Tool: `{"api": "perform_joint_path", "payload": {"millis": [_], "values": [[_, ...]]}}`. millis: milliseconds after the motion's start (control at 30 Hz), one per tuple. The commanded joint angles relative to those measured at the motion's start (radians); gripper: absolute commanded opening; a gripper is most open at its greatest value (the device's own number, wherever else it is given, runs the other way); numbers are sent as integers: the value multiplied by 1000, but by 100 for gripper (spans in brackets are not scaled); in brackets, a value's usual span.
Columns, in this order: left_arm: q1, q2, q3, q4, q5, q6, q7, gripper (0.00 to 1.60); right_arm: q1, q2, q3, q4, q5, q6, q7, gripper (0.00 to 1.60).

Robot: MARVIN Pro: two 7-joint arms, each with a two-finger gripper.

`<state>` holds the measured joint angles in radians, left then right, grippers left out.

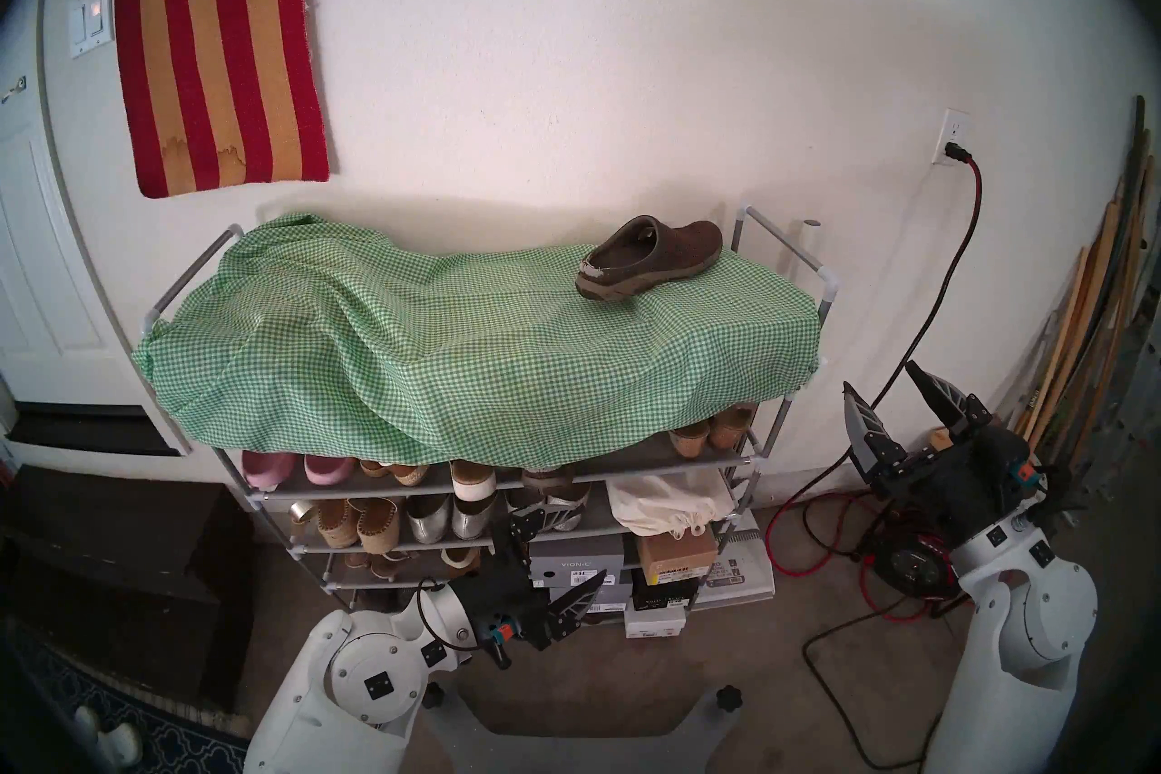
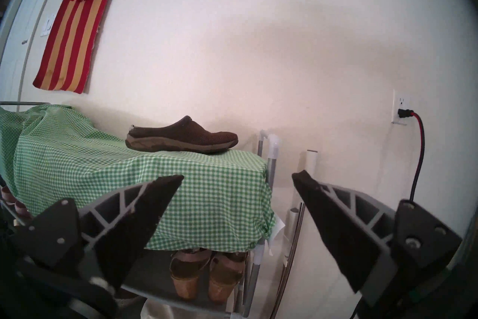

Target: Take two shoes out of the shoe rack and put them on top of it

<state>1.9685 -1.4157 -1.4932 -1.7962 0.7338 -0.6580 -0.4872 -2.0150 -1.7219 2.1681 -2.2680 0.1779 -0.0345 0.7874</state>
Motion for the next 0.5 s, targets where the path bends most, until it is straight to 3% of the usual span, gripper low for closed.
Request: {"api": "perform_joint_path", "payload": {"millis": [0, 267, 467], "values": [[-75, -19, -28, 64, 84, -46, 103, 160, -34, -46, -23, 19, 5, -126, -21, 160], [-121, -22, -50, 141, 177, -60, 188, 160, -38, -53, -33, 37, 5, -194, -33, 160], [-128, -22, -51, 160, 187, -53, 186, 160, -39, -54, -35, 40, 4, -205, -35, 160]]}}
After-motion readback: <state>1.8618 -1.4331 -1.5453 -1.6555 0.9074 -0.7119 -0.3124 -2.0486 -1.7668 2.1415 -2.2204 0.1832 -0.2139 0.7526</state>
